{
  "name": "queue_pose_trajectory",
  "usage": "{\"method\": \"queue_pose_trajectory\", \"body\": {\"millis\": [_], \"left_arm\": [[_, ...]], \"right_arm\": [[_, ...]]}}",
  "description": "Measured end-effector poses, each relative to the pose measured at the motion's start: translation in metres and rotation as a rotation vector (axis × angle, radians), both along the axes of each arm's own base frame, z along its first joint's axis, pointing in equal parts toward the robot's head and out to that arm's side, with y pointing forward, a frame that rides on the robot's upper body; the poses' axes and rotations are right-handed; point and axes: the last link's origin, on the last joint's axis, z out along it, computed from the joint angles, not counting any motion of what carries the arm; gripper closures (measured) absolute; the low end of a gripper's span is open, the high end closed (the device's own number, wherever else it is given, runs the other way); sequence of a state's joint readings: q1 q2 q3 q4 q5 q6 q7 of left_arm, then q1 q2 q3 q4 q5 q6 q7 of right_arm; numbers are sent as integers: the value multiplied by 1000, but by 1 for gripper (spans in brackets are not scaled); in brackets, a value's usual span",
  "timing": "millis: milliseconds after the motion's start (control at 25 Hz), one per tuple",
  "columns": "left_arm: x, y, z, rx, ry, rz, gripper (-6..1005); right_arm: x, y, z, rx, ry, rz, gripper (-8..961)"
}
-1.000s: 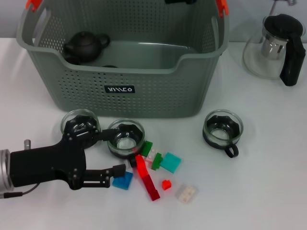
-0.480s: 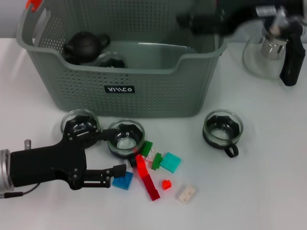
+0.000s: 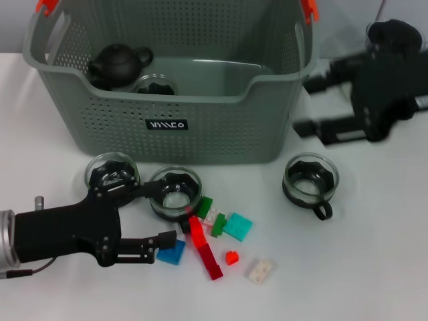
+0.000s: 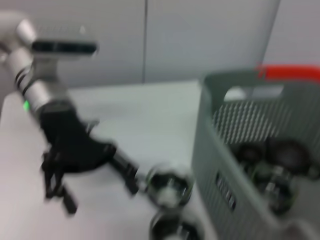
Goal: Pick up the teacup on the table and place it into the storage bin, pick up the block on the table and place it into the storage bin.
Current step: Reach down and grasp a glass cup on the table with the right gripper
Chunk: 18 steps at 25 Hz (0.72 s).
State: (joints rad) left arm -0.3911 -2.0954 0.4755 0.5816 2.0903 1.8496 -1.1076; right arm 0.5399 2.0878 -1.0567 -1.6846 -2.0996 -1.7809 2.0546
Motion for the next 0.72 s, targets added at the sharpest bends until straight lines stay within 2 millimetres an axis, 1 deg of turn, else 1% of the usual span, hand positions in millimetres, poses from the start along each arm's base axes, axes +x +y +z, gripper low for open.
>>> {"method": "queue_pose_trajectory", "body": {"millis": [160,200,320,520,720], "left_arm": [[0,0,0,0,-1,0,52],[0,0,0,0,-1,0,52],[0,0,0,0,1,-2,52],[1,0,-1,0,3,-9,52],[2,1,-1,-2,4,-14,52]], "right_arm": [[12,-5,-2,-51,-114,-50,296],[17,-4,-4,-54,-164,-93,296],[21,-2,-8,-60,-204,-126,296],[24,0,-29,-110,-268,-160,297],[30,8,-53,-147,-332,-212,296]]}}
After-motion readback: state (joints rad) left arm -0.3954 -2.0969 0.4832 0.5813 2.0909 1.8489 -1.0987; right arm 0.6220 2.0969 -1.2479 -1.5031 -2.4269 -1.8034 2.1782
